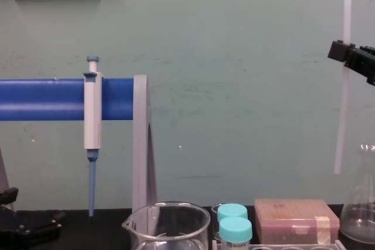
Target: Pick up the stirring rod with one hand, then place it down.
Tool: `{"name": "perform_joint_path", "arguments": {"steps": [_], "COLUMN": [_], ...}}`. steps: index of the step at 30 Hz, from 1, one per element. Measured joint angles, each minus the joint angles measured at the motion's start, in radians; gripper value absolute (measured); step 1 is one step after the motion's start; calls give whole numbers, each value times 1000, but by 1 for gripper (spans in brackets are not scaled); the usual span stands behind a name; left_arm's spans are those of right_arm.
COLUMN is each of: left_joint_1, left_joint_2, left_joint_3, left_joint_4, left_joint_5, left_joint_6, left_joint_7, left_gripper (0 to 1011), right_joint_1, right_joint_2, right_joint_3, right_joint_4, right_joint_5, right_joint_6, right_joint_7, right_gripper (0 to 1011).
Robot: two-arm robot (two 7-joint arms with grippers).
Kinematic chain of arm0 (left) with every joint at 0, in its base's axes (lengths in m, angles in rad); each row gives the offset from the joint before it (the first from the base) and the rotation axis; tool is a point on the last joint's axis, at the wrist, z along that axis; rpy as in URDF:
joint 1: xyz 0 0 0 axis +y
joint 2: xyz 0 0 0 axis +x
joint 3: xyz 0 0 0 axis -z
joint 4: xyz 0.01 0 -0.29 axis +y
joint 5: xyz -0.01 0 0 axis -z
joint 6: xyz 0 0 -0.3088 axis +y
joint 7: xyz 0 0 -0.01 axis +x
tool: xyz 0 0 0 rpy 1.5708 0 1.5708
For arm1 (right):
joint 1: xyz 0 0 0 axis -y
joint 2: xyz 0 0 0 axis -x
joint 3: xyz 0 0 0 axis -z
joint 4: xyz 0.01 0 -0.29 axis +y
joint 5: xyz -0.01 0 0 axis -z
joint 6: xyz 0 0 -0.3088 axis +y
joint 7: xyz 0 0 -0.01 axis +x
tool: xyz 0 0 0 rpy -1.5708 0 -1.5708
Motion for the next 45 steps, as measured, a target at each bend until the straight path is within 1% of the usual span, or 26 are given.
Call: {"name": "perform_joint_path", "arguments": {"steps": [6, 9, 10, 14, 15, 18, 20, 25, 29, 36, 45], "left_joint_1": [0, 0, 0, 0, 0, 0, 0, 0, 0, 0, 0], "left_joint_2": [0, 0, 0, 0, 0, 0, 0, 0, 0, 0, 0], "left_joint_3": [0, 0, 0, 0, 0, 0, 0, 0, 0, 0, 0], "left_joint_4": [0, 0, 0, 0, 0, 0, 0, 0, 0, 0, 0], "left_joint_5": [0, 0, 0, 0, 0, 0, 0, 0, 0, 0, 0], "left_joint_6": [0, 0, 0, 0, 0, 0, 0, 0, 0, 0, 0], "left_joint_7": [0, 0, 0, 0, 0, 0, 0, 0, 0, 0, 0], "left_gripper": [1000, 1000, 1000, 1000, 1000, 1000, 1000, 1000, 1000, 1000, 1000], "right_joint_1": [-6, -11, -16, -27, -34, -44, -50, -53, -43, -6, 31], "right_joint_2": [3, 10, 15, 29, 36, 51, 61, 70, 70, 59, 37], "right_joint_3": [1, -1, -5, -13, -18, -29, -38, -56, -76, -119, -147], "right_joint_4": [-4, 1, 4, 11, 14, 20, 28, 54, 81, 148, 211], "right_joint_5": [4, 29, 46, 79, 94, 116, 127, 141, 134, 70, 41], "right_joint_6": [0, -4, -6, -8, -8, -11, -16, -27, -43, -80, -88], "right_joint_7": [5, 45, 69, 119, 143, 182, 203, 234, 250, 253, 257], "right_gripper": [72, 72, 72, 72, 71, 72, 72, 72, 72, 72, 72]}}
